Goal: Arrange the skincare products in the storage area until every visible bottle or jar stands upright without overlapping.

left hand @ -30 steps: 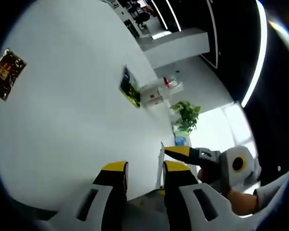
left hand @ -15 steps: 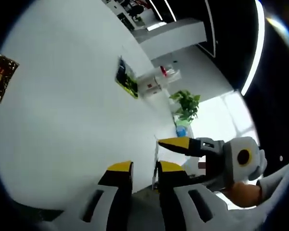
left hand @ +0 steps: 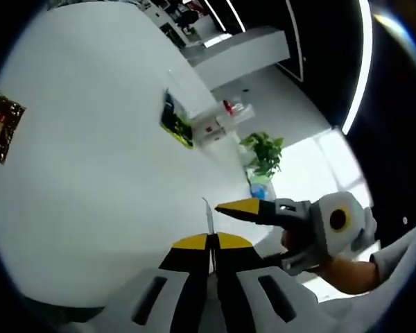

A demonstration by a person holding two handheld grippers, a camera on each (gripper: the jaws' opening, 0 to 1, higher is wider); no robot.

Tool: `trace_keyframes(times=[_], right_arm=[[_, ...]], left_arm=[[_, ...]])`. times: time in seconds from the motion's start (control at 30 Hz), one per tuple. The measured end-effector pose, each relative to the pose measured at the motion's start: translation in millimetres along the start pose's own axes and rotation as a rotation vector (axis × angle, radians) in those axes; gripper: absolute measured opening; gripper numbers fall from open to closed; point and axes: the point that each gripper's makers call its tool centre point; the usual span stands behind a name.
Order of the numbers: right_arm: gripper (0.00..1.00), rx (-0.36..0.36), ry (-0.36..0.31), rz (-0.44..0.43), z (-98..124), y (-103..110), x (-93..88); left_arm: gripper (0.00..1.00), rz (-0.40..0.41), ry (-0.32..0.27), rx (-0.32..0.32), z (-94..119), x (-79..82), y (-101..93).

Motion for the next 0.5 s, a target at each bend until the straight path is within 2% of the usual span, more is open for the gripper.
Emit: trace_keyframes(times=[0.1,0.17,0.23,0.3,0.33,0.4,0.43,0.5], right_arm=[[0.41,0.014,-0.044,-0.118,6,-6,-0.2],[0.40,0.036,-0.085,-0.257,10,-10,-1.4],[0.39,0.089,-0.160,-0.418,14,-10,3.4],[0.38,0.132,-0.243,-0.574,20,-16,6.8],[0.36,0.161,-0.289,-0.664,23,-18,9.8],[0.31,0.267,-0.418,-0.852,31,-20,19.9],[0.30,0.320,-0.456,-0.972,32,-21,20.5],[0.28,0.398,-0.492,-1.064,33,-15,22.7]], left_arm=[[0.00,0.016,-0.029,-0.013,3,5.4,0.8],[0.00,0.033,-0.045,-0.026,4,8.1,-0.2],[0.00,0.032,-0.063,-0.060,6,12.2,-5.7],[0.00,0.057,-0.106,-0.107,10,19.7,-13.5],[0.00,0.064,-0.115,-0.122,12,21.4,-16.0],[0.00,0.070,-0.144,-0.152,16,26.1,-22.2],[0.00,0.077,-0.163,-0.172,18,29.3,-26.6],[0.00,0.098,-0.200,-0.214,22,35.0,-33.8]])
Point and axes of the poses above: the point that each gripper's makers call its tool centre point, and the gripper's own axes: z roughly backward along the fingers, y roughly to its left, x roughly out of its top, and after that the axes turned 7 degrees about y, right-handed
